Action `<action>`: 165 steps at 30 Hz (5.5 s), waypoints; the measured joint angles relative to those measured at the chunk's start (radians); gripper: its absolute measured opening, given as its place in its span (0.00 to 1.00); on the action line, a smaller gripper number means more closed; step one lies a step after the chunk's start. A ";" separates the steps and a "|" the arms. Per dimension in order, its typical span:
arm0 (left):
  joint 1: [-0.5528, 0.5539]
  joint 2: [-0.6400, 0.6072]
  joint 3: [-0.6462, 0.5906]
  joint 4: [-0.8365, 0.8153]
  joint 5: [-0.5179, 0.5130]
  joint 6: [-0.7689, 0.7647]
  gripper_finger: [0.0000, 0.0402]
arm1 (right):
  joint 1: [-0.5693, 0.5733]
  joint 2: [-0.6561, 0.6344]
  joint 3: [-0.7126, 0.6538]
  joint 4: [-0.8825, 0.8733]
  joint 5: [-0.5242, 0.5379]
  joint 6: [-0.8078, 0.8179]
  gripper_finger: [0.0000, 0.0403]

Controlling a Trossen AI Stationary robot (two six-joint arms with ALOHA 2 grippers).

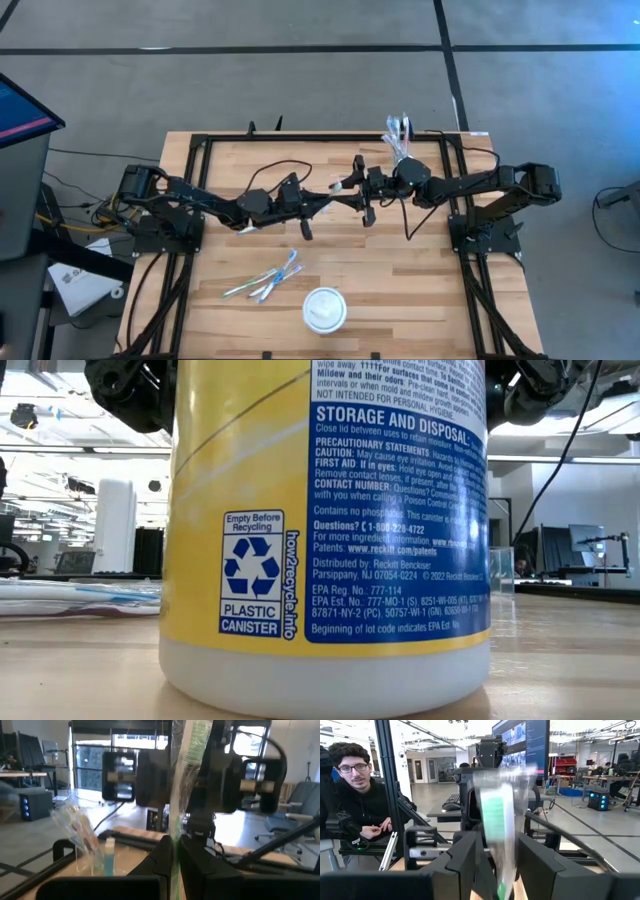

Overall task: Pick & Place toothbrushing station
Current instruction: Put the green toothbrush into the transparent organizer

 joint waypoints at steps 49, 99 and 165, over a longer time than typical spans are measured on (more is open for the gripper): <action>-0.025 -0.214 -0.001 -0.499 -0.044 0.005 0.34 | -0.063 -0.187 0.000 -0.322 -0.033 -0.054 0.01; -0.028 -0.214 -0.001 -0.520 -0.042 -0.011 0.31 | -0.565 -0.936 -0.237 -1.073 0.260 -0.077 0.01; -0.027 -0.214 -0.032 -0.510 -0.047 -0.031 0.31 | -0.681 -0.847 -0.532 -0.700 0.150 -0.016 0.28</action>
